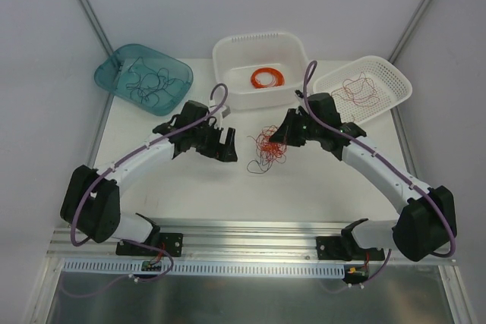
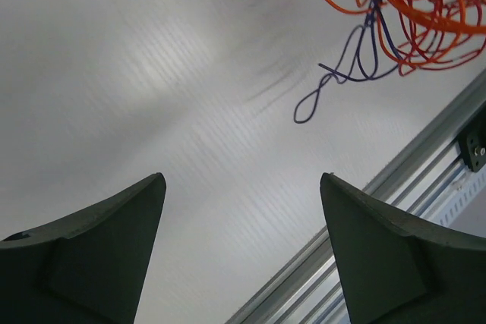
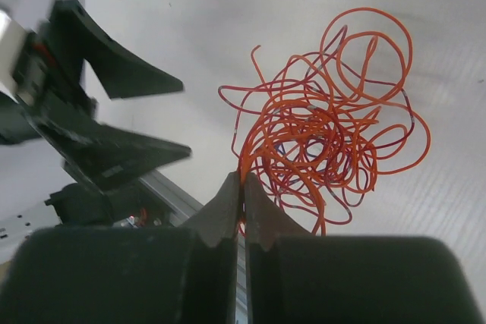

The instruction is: Untangle the cables

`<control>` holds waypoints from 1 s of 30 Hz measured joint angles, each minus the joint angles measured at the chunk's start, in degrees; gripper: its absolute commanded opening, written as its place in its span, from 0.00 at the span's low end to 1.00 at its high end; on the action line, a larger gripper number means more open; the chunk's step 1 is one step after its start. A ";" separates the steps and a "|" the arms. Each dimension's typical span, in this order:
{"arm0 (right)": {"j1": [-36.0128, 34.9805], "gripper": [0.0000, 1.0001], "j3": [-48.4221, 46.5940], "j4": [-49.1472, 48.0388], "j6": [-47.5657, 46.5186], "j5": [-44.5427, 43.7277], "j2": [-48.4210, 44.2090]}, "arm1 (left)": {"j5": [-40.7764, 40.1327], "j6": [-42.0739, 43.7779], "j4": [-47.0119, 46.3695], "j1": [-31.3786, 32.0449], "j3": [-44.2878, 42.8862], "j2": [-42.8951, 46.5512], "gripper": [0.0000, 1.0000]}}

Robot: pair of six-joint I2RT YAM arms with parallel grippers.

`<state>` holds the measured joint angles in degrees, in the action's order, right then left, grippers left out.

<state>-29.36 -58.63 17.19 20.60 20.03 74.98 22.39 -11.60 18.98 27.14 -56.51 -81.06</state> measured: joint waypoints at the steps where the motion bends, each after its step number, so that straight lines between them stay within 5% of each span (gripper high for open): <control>1: 0.00 0.01 0.00 -0.74 0.96 0.20 0.00 | 0.02 0.24 -1.79 1.42 2.14 0.87 0.81; 8: 0.00 0.01 0.04 -4.42 5.38 1.75 -0.02 | 0.07 0.44 -14.82 6.03 11.45 3.91 0.76; 17: -0.13 0.01 0.63 -6.36 7.74 2.38 -1.42 | 0.02 1.38 -24.17 9.73 12.39 1.14 0.65; 20: -0.20 0.01 1.14 -6.69 7.98 2.43 -2.60 | 0.13 1.99 -24.72 10.75 12.33 -0.42 0.55; 27: -0.20 0.01 1.42 -6.67 8.07 2.27 -3.89 | -0.17 2.38 -25.44 11.54 12.28 -1.53 0.01; 30: -0.20 0.01 2.32 -6.67 7.65 1.66 -4.00 | -2.01 3.15 -25.59 11.52 12.41 -0.74 0.00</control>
<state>-29.56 -56.31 10.52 28.25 21.69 70.98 20.38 -8.45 -6.61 38.65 -44.10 -81.80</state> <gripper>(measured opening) 0.027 0.010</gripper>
